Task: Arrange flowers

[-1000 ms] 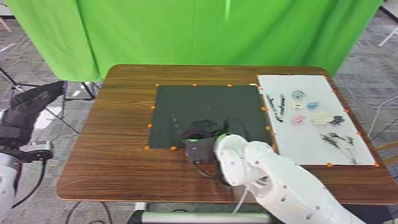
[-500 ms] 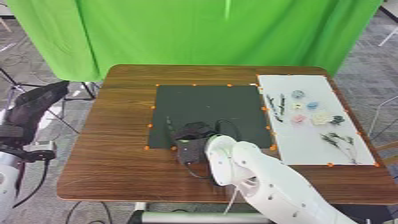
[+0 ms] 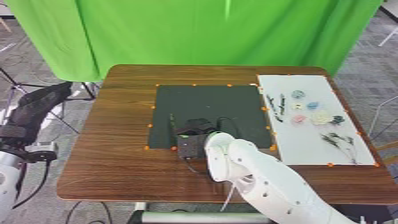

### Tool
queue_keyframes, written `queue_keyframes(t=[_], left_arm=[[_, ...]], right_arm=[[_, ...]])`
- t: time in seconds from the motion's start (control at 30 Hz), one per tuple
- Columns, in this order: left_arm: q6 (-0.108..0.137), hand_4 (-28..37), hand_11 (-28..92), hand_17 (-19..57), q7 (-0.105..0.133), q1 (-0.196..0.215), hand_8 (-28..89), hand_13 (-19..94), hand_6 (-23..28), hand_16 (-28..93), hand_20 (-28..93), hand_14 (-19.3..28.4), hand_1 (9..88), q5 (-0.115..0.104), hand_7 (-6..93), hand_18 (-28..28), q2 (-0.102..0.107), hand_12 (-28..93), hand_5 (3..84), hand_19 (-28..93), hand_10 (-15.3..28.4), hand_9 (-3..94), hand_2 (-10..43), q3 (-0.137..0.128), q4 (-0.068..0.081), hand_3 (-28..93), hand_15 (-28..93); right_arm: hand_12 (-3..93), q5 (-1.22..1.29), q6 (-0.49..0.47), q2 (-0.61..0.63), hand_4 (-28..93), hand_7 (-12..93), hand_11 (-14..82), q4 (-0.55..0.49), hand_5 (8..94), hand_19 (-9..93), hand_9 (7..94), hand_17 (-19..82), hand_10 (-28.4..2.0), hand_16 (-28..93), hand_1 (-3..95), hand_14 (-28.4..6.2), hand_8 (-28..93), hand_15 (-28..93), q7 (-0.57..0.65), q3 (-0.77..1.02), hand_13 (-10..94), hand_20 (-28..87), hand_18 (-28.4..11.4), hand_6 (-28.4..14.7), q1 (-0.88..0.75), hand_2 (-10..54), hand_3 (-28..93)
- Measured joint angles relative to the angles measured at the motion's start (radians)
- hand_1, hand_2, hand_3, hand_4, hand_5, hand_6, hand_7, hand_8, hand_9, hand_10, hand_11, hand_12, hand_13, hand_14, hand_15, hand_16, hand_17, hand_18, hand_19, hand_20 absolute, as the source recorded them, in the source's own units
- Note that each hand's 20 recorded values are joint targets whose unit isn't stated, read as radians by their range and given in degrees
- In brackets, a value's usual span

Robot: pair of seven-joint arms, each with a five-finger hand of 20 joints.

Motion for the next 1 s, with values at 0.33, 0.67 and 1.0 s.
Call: queue_keyframes(t=[0.33,0.67,1.0], left_arm=[[-0.015,-23.7,11,0.1,-0.008,-0.005,-6,25,2.8,3,12,14.1,19.9,0.000,7.1,9.5,0.000,14,36.9,0,11.9,33.9,-2.2,0.000,0.000,64,5],[-0.023,-22.8,11,0.0,-0.015,-0.006,-6,25,2.9,3,12,14.4,20.6,-0.001,7.0,9.6,0.000,14,36.7,1,11.8,33.8,-2.2,0.000,0.000,63,5],[-0.030,-22.4,11,-0.1,-0.017,-0.006,-6,25,2.9,3,12,14.5,20.9,-0.002,7.0,9.7,0.000,14,36.6,1,11.9,33.8,-2.4,0.000,0.000,63,5]], right_arm=[[51.4,0.000,-0.002,0.000,-5,63,20.3,0.000,59.0,70,87.4,78,-11.6,21,66.0,-1.1,10,48,0.003,0.000,94,47,-3.3,-4.3,0.001,-9.5,54],[50.2,0.005,-0.016,0.000,-5,63,20.7,0.001,58.5,70,87.0,78,-11.2,22,63.8,-1.2,11,47,0.009,0.007,94,47,-3.5,-4.2,0.001,-9.5,56],[49.5,0.018,-0.042,0.002,-4,63,21.0,0.002,58.3,69,86.6,77,-11.5,23,61.2,-1.6,11,46,0.014,0.018,94,48,-3.8,-4.4,0.000,-9.5,55]])
